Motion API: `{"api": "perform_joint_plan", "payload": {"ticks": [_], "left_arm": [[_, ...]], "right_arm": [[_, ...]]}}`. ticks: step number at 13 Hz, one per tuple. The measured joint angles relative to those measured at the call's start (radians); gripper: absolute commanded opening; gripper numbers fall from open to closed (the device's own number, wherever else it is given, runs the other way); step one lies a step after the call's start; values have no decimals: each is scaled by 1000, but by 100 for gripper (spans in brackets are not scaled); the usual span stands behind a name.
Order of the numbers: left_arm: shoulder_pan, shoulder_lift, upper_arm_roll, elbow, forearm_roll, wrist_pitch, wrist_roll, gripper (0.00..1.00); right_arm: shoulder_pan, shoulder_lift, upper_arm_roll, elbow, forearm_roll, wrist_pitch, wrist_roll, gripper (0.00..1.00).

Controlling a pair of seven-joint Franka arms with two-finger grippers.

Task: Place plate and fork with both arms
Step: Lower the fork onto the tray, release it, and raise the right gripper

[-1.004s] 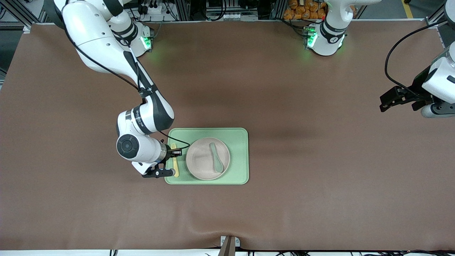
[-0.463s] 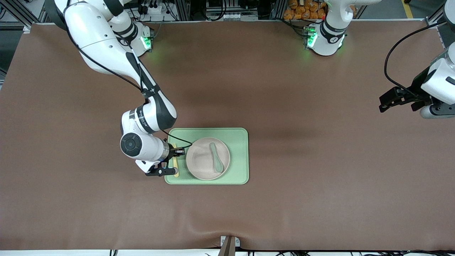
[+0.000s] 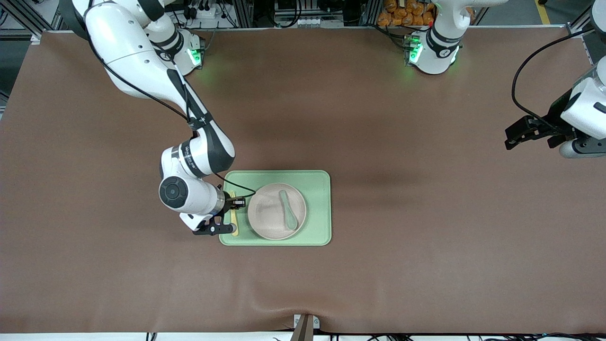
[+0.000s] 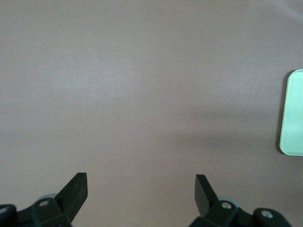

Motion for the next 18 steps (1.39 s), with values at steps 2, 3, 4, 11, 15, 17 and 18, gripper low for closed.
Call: {"api": "perform_joint_plan", "payload": {"ticks": [2, 3, 4, 11, 15, 17, 18], "left_arm": [[0, 0, 0, 0, 0, 0, 0, 100], [0, 0, 0, 0, 0, 0, 0, 100], [0, 0, 0, 0, 0, 0, 0, 100], [-1, 2, -1, 0, 0, 0, 0, 100], [-1, 4, -1, 1, 0, 0, 0, 100], [-1, 4, -1, 2, 0, 0, 0, 100], [-1, 5, -1, 2, 0, 0, 0, 100]], "right_arm": [[-7, -11, -2, 4, 0, 0, 0, 100], [-15, -21, -3, 5, 0, 0, 0, 100], [-28, -33, -5, 5, 0, -4, -1, 100], [-221, -253, -17, 28, -51, -186, -126, 100], [-312, -483, -20, 48, -90, -446, -214, 100], [-322, -581, -20, 67, -151, -595, -225, 100], [-322, -622, -17, 72, -173, -636, -226, 100]]}}
